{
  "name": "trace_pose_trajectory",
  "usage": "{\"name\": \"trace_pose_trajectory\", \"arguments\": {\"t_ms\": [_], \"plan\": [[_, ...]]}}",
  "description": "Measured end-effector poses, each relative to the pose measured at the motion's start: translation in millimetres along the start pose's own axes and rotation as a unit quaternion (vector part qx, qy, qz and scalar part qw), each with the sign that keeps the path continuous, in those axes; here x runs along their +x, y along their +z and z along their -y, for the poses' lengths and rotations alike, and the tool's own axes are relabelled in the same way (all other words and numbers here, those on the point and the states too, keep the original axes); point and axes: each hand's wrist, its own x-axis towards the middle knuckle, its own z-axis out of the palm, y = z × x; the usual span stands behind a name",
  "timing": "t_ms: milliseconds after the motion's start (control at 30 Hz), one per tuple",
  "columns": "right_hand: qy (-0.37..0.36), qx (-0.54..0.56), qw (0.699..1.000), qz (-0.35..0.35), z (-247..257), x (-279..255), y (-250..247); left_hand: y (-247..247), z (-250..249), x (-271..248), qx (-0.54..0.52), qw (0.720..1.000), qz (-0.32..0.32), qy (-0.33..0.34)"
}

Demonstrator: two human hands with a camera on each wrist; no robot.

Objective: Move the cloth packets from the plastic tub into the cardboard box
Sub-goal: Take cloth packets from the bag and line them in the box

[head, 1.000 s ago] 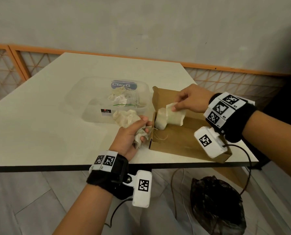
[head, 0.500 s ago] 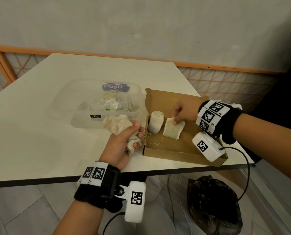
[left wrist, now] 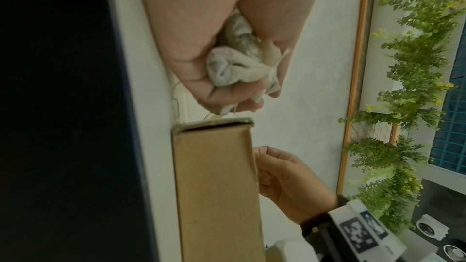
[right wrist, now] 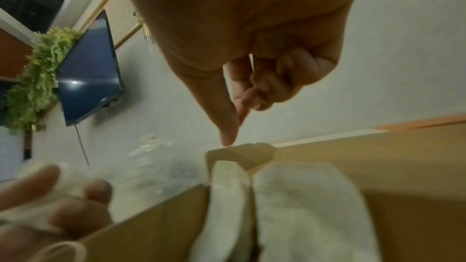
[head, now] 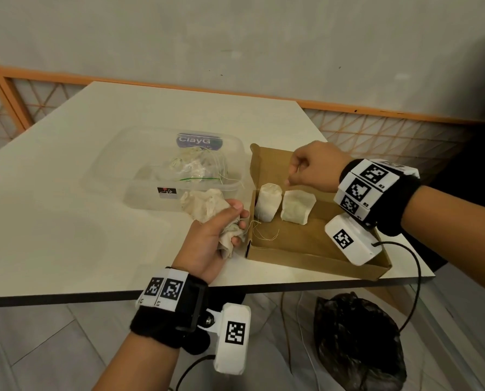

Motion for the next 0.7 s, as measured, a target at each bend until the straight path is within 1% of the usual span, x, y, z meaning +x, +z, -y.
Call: {"name": "trace_pose_trajectory", "arguments": {"t_ms": [67,133,333,567,633,700], "plan": [[0.004,-0.02,0.998,0.057,8.7,-3.5,3.5,0.2,-0.1,-0.2,0.0,1.0,-0.001,-0.001],[0.024,-0.025,0.995,0.091,13.5,-4.9,9.5,0.4,-0.1,-0.4,-0.004,1.0,-0.001,-0.004],[0.075,-0.002,0.993,0.089,19.6,1.6,20.8,-0.1,-0.4,-1.0,-0.014,1.0,-0.001,-0.008],[0.049,-0.045,0.996,0.05,20.4,6.2,18.7,-1.0,-0.3,-0.5,-0.012,1.0,-0.002,-0.008],[0.053,-0.068,0.994,0.07,20.4,7.9,21.2,-0.8,-0.1,-0.3,-0.014,1.0,-0.001,-0.011],[0.05,-0.095,0.989,0.106,21.8,11.3,23.9,-0.6,0.0,0.1,-0.013,1.0,0.0,-0.011]]}}
